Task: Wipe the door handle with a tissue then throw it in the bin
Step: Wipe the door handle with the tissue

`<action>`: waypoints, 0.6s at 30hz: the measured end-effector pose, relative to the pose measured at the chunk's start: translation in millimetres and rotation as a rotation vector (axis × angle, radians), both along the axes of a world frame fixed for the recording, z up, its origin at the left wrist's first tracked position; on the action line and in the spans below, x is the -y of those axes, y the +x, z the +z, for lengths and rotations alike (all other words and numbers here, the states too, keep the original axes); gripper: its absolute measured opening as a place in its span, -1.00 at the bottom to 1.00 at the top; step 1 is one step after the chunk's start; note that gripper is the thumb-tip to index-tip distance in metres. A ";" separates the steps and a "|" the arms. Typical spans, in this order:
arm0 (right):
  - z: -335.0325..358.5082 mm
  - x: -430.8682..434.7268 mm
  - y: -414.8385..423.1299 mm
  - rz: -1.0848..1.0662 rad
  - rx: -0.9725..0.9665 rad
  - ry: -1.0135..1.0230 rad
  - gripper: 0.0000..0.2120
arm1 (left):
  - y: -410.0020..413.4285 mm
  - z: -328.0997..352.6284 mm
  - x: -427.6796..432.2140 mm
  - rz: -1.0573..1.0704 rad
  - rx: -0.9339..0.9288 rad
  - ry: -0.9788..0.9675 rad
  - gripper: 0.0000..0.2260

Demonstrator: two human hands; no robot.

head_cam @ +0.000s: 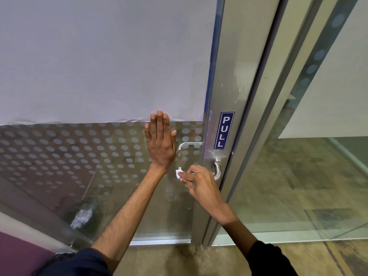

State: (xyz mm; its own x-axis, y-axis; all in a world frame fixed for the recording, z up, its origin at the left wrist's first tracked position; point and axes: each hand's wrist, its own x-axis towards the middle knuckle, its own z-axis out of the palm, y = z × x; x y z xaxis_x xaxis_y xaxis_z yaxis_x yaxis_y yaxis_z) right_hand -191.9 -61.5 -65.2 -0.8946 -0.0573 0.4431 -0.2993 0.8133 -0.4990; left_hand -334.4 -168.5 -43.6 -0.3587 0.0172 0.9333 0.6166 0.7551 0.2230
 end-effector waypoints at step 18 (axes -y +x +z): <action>-8.0 -71.5 6.8 -0.217 -0.075 -0.089 -0.84 | 5.8 3.8 0.4 -0.012 0.023 -0.003 -0.51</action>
State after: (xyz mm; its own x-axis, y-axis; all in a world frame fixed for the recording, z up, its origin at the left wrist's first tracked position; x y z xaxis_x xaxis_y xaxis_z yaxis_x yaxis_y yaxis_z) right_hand -185.1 10.0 -73.2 -0.8463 0.1751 0.5032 -0.1607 0.8166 -0.5544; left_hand -328.5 -168.9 -39.8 -0.3801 0.0241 0.9246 0.6201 0.7483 0.2355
